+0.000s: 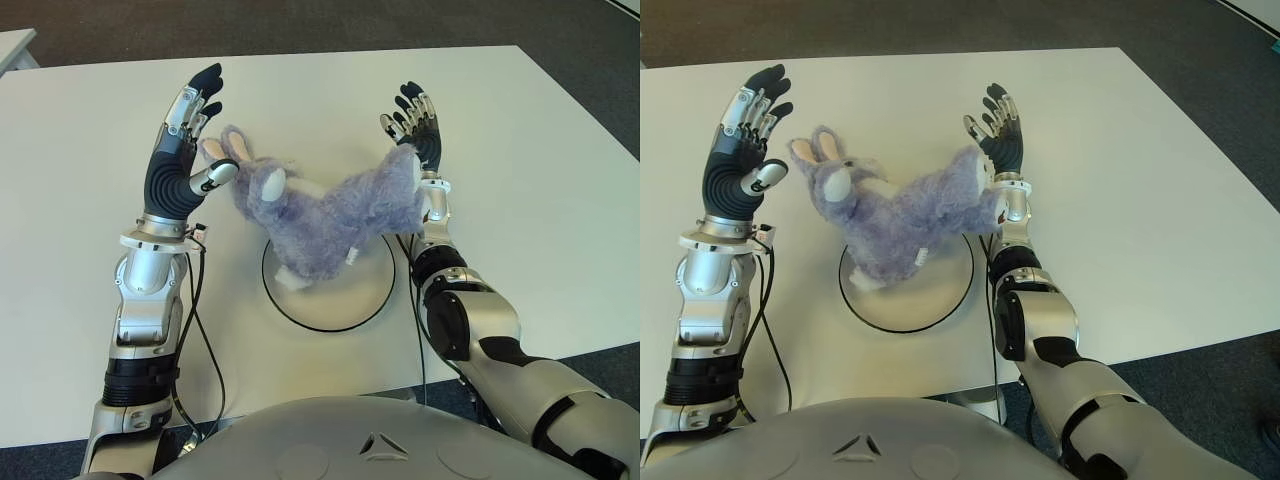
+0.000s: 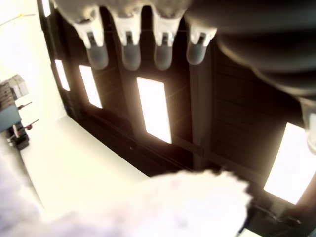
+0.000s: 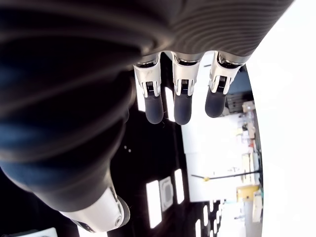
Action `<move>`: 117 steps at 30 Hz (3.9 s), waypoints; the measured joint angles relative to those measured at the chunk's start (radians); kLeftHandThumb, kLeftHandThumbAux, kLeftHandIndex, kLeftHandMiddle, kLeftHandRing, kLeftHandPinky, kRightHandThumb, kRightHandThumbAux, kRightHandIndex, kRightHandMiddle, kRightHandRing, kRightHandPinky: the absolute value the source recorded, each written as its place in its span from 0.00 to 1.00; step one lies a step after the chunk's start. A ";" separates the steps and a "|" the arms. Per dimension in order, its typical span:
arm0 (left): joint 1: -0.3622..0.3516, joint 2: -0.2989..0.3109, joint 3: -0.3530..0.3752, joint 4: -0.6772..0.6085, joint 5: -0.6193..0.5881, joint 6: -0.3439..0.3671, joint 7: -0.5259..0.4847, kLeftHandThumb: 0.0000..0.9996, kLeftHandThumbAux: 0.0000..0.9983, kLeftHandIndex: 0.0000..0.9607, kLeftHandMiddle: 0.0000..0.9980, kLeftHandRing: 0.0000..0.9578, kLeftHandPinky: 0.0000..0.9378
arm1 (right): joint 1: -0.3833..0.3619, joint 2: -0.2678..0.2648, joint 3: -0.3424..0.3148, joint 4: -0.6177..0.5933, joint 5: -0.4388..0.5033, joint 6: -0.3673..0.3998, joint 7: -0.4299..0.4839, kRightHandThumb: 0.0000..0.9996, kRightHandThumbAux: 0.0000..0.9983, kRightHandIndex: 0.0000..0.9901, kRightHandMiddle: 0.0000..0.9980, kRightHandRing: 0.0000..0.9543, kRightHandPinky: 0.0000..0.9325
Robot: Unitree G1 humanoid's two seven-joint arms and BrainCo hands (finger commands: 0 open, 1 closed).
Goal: Put the doll into the plate.
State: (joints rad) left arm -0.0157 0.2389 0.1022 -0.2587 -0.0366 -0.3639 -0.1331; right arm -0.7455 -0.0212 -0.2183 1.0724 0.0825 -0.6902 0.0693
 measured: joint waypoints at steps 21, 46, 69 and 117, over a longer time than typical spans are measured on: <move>-0.058 0.003 0.041 0.024 -0.021 0.006 -0.002 0.00 0.33 0.00 0.03 0.02 0.00 | -0.001 0.005 -0.001 -0.001 0.001 0.000 -0.001 0.34 0.86 0.12 0.13 0.11 0.12; -0.124 -0.013 0.084 0.086 0.016 0.101 0.077 0.00 0.42 0.00 0.05 0.01 0.00 | -0.001 0.002 -0.001 0.002 0.001 0.000 0.002 0.33 0.84 0.11 0.11 0.10 0.11; -0.229 -0.065 0.128 0.219 -0.037 0.270 0.165 0.00 0.39 0.00 0.08 0.07 0.00 | -0.001 0.006 -0.008 -0.008 0.004 -0.003 0.012 0.25 0.80 0.10 0.12 0.11 0.10; -0.359 -0.059 0.128 0.459 -0.073 0.469 0.163 0.00 0.39 0.00 0.09 0.05 0.00 | 0.015 0.022 -0.023 -0.050 0.002 -0.042 -0.017 0.03 0.75 0.05 0.05 0.05 0.07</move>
State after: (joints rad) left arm -0.3752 0.1795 0.2303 0.2006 -0.1094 0.1048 0.0296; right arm -0.7304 0.0004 -0.2412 1.0225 0.0845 -0.7324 0.0526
